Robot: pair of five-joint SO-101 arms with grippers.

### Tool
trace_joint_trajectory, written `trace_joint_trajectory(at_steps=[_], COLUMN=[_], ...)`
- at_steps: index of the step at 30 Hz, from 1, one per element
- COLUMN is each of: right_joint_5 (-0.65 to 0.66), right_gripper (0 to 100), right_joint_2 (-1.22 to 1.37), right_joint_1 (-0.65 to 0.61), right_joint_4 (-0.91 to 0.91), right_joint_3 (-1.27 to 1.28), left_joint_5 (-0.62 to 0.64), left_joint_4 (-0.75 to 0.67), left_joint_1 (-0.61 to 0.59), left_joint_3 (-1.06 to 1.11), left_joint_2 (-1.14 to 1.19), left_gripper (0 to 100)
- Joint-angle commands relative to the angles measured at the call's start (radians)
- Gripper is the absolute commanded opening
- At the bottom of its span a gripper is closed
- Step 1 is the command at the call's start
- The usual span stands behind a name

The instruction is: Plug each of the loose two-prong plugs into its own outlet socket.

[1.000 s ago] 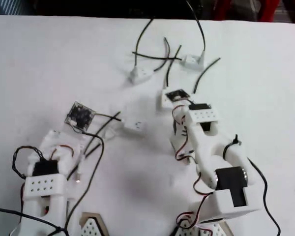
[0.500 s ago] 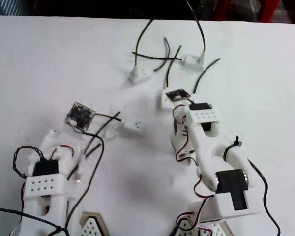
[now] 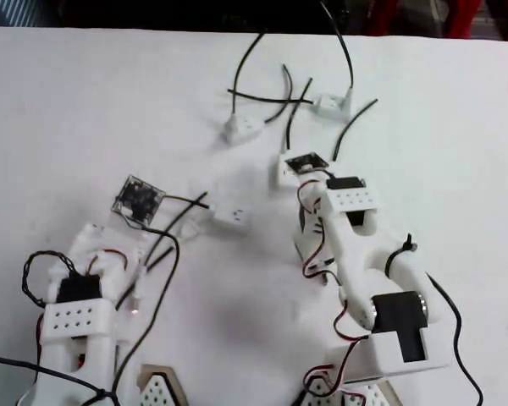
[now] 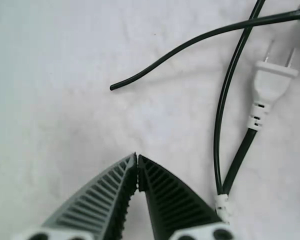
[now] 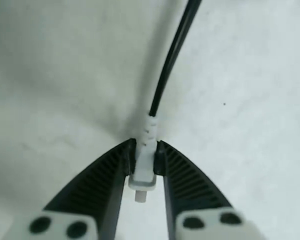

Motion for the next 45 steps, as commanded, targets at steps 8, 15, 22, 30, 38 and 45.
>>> trace_joint_trajectory(at_steps=[8,15,22,30,38,45], right_joint_5=[0.035,-0.032,-0.155,-0.201,-0.302,-0.296], right_gripper=[1.7,1.7,1.7,1.7,1.7,1.7], right_joint_2=[-0.295,-0.657,-0.883,-1.145,-1.443,-1.705], right_joint_1=[-0.021,-0.051,-0.206,-0.325,-0.404,-0.458], right_joint_4=[0.147,0.145,-0.125,-0.476,-0.495,-0.423], right_joint_3=[-0.026,-0.005,0.242,0.531,0.678,0.806], left_joint_5=[-0.006,-0.006,-0.003,0.163,0.44,0.476], left_joint_4=[-0.017,-0.017,-0.018,-0.018,-0.017,0.118], left_joint_1=[-0.007,-0.007,-0.007,-0.001,0.088,0.308], left_joint_3=[-0.003,-0.003,-0.011,-0.184,-0.339,-0.443], left_joint_2=[-0.021,-0.021,-0.022,-0.024,-0.024,-0.024], left_gripper=[3,3,3,3,20,19])
